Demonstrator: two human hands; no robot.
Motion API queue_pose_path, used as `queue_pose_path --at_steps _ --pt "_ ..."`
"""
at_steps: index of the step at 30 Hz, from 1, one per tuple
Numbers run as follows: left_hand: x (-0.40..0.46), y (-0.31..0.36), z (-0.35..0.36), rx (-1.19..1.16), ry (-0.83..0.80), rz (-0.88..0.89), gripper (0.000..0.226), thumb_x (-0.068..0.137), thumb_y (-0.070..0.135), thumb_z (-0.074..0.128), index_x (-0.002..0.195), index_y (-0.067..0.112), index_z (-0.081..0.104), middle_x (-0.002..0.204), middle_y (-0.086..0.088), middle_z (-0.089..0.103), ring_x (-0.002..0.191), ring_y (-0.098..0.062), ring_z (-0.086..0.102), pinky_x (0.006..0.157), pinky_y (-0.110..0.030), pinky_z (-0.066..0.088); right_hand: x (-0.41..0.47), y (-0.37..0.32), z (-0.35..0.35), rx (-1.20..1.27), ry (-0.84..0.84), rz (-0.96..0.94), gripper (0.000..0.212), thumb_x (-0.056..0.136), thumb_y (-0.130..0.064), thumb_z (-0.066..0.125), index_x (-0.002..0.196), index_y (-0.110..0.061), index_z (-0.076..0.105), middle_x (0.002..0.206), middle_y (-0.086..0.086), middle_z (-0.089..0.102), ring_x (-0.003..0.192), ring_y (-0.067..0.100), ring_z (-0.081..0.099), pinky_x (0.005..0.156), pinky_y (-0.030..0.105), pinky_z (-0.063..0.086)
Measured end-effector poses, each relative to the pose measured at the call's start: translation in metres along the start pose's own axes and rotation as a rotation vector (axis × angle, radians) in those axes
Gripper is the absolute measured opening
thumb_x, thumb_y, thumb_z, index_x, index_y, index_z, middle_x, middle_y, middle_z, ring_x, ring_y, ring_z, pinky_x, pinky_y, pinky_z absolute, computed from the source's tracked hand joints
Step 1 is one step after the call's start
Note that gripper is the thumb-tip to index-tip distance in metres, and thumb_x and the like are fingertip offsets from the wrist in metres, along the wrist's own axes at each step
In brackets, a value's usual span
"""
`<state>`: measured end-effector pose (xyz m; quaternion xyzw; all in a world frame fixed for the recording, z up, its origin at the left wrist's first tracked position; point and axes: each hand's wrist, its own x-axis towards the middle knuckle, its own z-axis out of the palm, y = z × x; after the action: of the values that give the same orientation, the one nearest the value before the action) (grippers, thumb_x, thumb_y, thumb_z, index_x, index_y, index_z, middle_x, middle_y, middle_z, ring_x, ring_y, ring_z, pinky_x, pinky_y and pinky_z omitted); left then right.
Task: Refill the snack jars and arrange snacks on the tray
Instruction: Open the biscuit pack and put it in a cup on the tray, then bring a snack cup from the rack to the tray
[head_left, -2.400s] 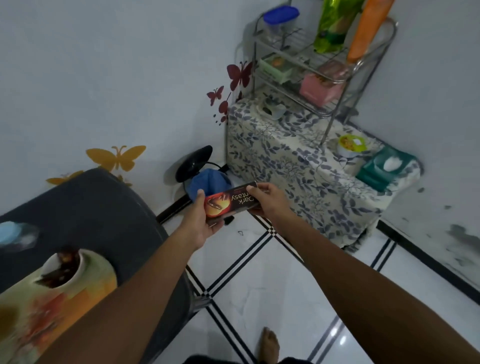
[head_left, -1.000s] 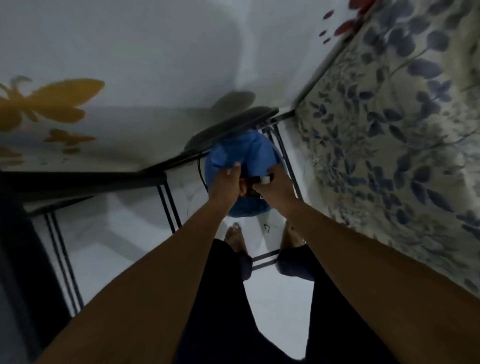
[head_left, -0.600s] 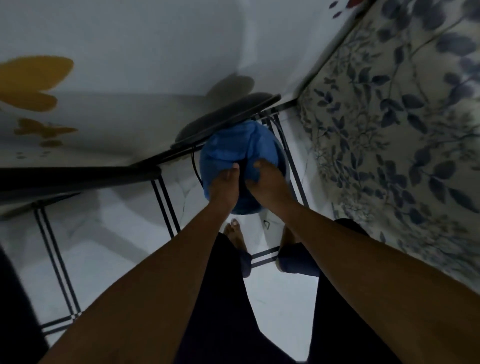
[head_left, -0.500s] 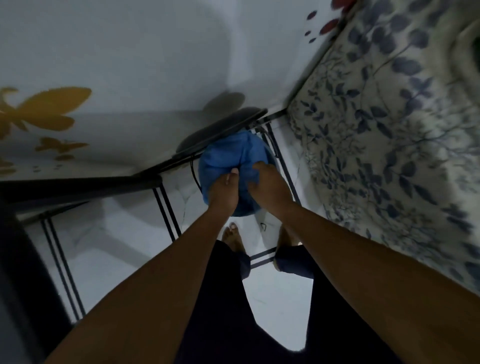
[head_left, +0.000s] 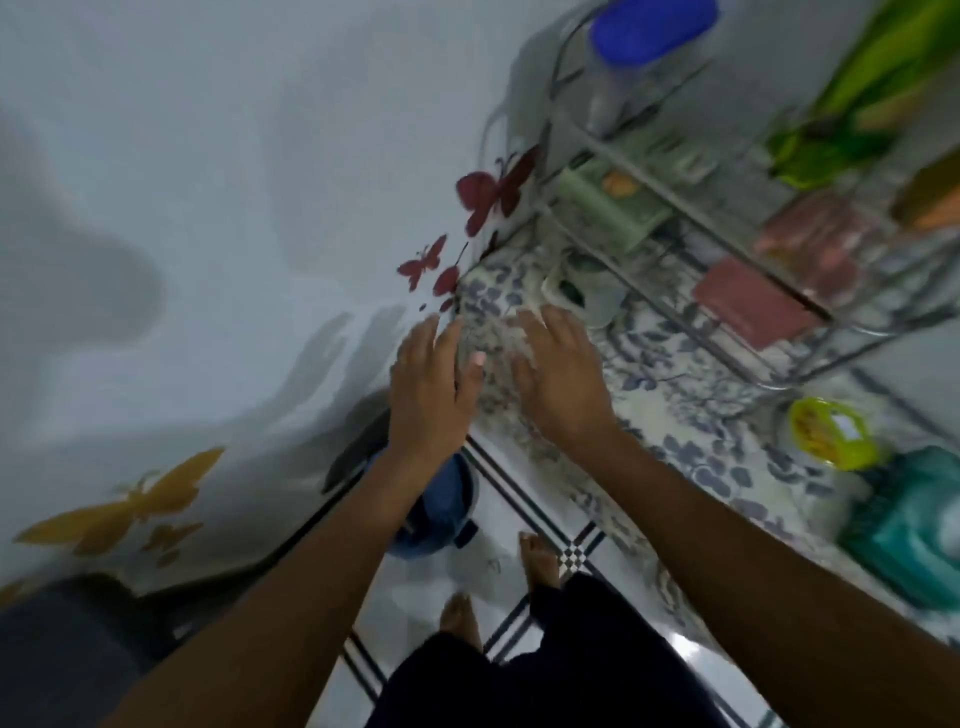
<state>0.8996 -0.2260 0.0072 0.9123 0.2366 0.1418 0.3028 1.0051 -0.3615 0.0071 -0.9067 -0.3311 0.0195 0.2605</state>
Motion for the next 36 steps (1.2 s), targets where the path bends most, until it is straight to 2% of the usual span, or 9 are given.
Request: queue_pose_path --at_steps 4,10,14,17,20,23,27,31,36 --pt "0.02 0.072 -0.014 0.084 0.006 0.355 0.061 0.106 0.046 0.034 0.151 0.008 0.047 0.157 -0.021 0.041 0.145 -0.039 0.037 0.12 -0.054 0.03 -0.03 0.008 -0.077 -0.065 0.217 0.059 0.049 0.107 -0.032 0.046 0.152 -0.011 0.043 0.159 0.016 0.037 0.149 0.034 0.029 0.118 0.053 0.028" --pt "0.025 0.177 0.008 0.071 0.024 0.69 0.058 0.107 0.046 0.038 0.153 0.011 0.044 0.16 -0.019 0.037 0.148 -0.038 0.033 0.121 -0.051 0.026 -0.08 0.04 -0.166 -0.164 0.496 0.175 0.044 0.106 -0.031 0.048 0.145 -0.01 0.051 0.152 0.015 0.045 0.145 0.035 0.035 0.117 0.051 0.03" --pt "0.014 0.239 0.038 -0.011 -0.02 0.855 0.056 0.107 0.042 0.04 0.152 0.009 0.045 0.159 -0.019 0.039 0.148 -0.037 0.035 0.121 -0.049 0.027 -0.112 0.078 -0.206 -0.202 0.617 0.272 0.042 0.103 -0.027 0.053 0.141 -0.01 0.054 0.148 0.014 0.049 0.141 0.034 0.039 0.112 0.049 0.037" --pt "0.006 0.274 0.072 -0.067 -0.059 0.925 0.052 0.108 0.035 0.043 0.152 0.008 0.043 0.16 -0.017 0.038 0.148 -0.034 0.034 0.124 -0.045 0.023 -0.136 0.117 -0.224 -0.194 0.674 0.366 0.041 0.104 -0.03 0.049 0.141 -0.011 0.054 0.147 0.013 0.051 0.139 0.032 0.042 0.112 0.046 0.035" --pt "-0.001 0.304 0.118 -0.115 -0.136 0.983 0.048 0.109 0.027 0.041 0.152 0.006 0.043 0.158 -0.015 0.041 0.148 -0.03 0.034 0.127 -0.034 0.014 -0.157 0.17 -0.235 -0.139 0.701 0.437 0.038 0.103 -0.025 0.052 0.138 -0.01 0.058 0.143 0.014 0.055 0.134 0.032 0.048 0.111 0.046 0.039" --pt "-0.005 0.323 0.171 -0.129 -0.237 0.969 0.047 0.109 0.027 0.037 0.151 0.008 0.045 0.158 -0.013 0.042 0.149 -0.028 0.035 0.126 -0.029 0.013 -0.172 0.227 -0.234 -0.111 0.689 0.477 0.036 0.102 -0.02 0.054 0.134 -0.007 0.062 0.136 0.015 0.06 0.128 0.032 0.052 0.109 0.046 0.042" --pt "-0.007 0.346 0.256 -0.093 -0.382 0.867 0.044 0.107 0.02 0.044 0.149 0.006 0.047 0.155 -0.017 0.045 0.145 -0.033 0.039 0.125 -0.043 0.024 -0.178 0.306 -0.223 -0.026 0.612 0.566 0.032 0.101 -0.017 0.054 0.13 -0.007 0.063 0.129 0.014 0.063 0.119 0.03 0.055 0.103 0.041 0.042" --pt "-0.004 0.363 0.319 -0.08 -0.482 0.646 0.046 0.107 0.02 0.045 0.15 0.004 0.046 0.155 -0.018 0.045 0.145 -0.034 0.036 0.122 -0.045 0.027 -0.177 0.362 -0.211 0.058 0.44 0.588 0.032 0.1 -0.011 0.052 0.129 -0.003 0.064 0.126 0.018 0.064 0.115 0.035 0.058 0.099 0.045 0.046" --pt "0.012 0.358 0.369 0.031 -0.613 0.392 0.05 0.106 0.022 0.049 0.153 0.007 0.042 0.161 -0.017 0.037 0.151 -0.031 0.026 0.123 -0.046 0.022 -0.16 0.404 -0.188 0.099 0.263 0.599 0.035 0.1 -0.011 0.05 0.132 -0.003 0.061 0.127 0.018 0.062 0.117 0.035 0.056 0.099 0.047 0.045"
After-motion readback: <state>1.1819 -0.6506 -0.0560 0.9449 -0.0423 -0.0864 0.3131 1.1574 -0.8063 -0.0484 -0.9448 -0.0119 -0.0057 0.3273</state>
